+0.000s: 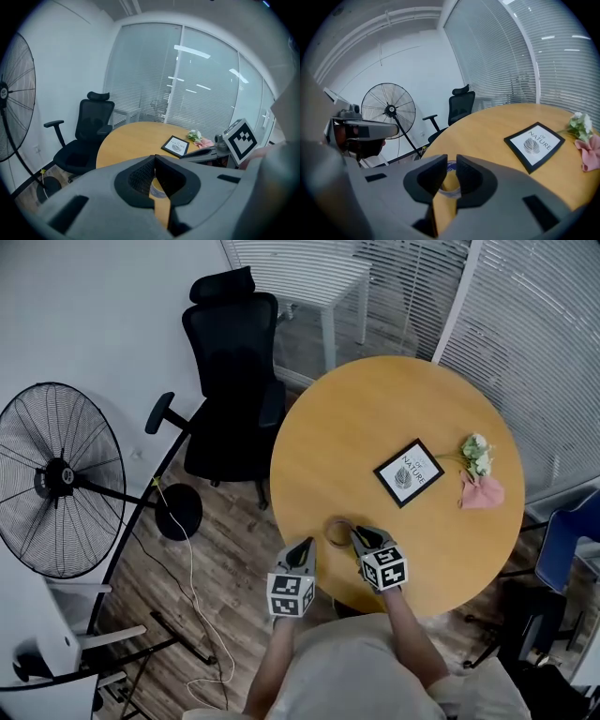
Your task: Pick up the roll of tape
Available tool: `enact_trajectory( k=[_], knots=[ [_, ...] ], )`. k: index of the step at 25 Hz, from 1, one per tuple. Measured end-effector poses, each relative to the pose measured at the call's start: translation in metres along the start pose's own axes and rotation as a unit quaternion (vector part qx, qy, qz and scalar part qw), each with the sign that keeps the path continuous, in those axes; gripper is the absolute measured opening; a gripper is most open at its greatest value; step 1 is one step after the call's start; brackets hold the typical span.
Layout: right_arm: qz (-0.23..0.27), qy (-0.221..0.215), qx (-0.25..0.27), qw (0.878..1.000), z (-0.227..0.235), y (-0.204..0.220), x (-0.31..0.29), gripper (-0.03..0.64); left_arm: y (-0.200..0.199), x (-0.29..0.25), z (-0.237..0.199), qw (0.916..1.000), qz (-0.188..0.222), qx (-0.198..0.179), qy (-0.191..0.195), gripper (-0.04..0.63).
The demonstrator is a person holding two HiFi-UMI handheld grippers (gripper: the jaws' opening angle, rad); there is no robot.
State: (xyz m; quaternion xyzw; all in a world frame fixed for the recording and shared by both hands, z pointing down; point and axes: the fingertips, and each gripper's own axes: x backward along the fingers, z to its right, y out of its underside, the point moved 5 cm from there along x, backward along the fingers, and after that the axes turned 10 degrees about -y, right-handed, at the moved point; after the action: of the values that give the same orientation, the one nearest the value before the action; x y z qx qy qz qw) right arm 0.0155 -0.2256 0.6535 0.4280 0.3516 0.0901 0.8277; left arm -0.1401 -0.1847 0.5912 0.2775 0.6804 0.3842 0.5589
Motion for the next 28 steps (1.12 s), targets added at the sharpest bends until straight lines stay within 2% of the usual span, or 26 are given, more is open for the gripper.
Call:
enact_trajectory(
  k=[4, 8, 12, 17, 28],
  knots=[
    [-0.032, -0.006, 0.003, 0.999, 0.007, 0.008, -0.013, 0.069, -0.001, -0.011, 0.001, 1.0000, -0.007, 0.000, 0.001, 0.009],
    [-0.054, 0.003, 0.010, 0.998, 0.013, 0.012, -0.027, 0.126, 0.000, -0.018, -0.001, 0.9998, -0.019, 0.002, 0.002, 0.009],
    [-0.068, 0.016, 0.004, 0.998, 0.020, 0.017, -0.036, 0.126, 0.002, -0.026, 0.004, 0.9996, -0.027, 0.001, 0.010, 0.009],
    [-0.094, 0.011, -0.001, 0.996, 0.024, 0.027, -0.048, 0.126, 0.004, -0.039, 0.010, 0.9990, -0.040, 0.002, 0.021, 0.009],
    [-0.109, 0.043, -0.005, 0.993, 0.039, 0.040, -0.066, 0.126, 0.009, -0.053, 0.013, 0.9978, -0.057, -0.008, 0.033, 0.009]
  ],
)
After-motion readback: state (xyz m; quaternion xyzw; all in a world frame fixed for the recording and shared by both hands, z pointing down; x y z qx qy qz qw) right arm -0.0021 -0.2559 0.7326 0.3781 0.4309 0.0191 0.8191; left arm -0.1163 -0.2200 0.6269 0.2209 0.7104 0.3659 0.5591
